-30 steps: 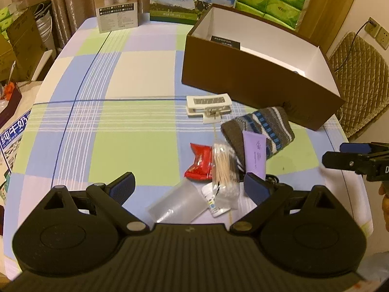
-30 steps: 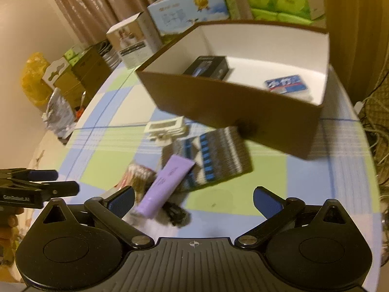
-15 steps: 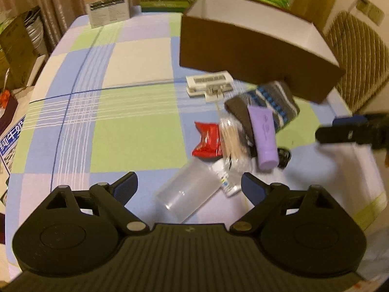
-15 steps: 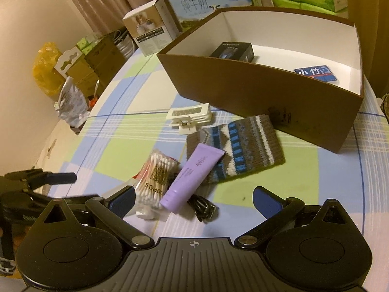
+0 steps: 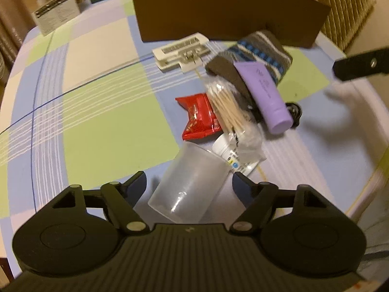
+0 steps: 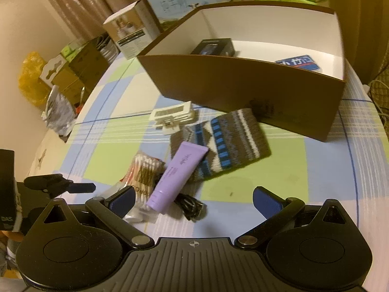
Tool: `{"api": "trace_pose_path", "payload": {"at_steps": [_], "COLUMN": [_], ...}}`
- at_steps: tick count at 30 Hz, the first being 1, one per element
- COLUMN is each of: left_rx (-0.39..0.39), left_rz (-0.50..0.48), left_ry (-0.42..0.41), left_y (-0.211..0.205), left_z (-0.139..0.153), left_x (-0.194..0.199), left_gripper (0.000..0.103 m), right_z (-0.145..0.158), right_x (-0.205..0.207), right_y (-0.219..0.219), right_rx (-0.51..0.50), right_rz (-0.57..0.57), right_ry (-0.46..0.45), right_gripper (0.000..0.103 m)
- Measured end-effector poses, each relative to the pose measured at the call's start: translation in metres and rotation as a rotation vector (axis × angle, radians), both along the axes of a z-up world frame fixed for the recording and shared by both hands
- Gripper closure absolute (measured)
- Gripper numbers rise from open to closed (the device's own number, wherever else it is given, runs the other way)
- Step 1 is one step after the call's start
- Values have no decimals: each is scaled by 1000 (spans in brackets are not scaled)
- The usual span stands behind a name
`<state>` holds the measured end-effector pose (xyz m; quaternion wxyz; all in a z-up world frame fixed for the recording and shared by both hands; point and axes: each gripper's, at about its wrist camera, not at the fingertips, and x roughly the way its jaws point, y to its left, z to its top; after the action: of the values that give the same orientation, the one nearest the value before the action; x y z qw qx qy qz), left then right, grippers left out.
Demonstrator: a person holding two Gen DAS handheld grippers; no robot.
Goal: Organize objects
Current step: 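Grasp the clear plastic cup with the left tool while the right tool grasps the purple tube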
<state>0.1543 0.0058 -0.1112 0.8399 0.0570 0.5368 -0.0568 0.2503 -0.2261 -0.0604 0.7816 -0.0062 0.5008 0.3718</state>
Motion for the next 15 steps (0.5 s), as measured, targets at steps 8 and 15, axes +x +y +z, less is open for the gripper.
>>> {"api": "trace_pose_path", "payload": {"at_steps": [8,15], "left_rx": [0,-1], "left_rz": [-29,84], "left_ry": [16,-10], "left_y": [2,26], "left_z": [-13,-8], "left_x": [8,7], "left_gripper": [50,51], "right_z": [-4,-12], "right_x": [3,5], "right_y": [2,17], "right_rx": [-12,-22], "right_rz": [-39,-30], "right_ry": [9,9], "right_gripper": [2,4]}}
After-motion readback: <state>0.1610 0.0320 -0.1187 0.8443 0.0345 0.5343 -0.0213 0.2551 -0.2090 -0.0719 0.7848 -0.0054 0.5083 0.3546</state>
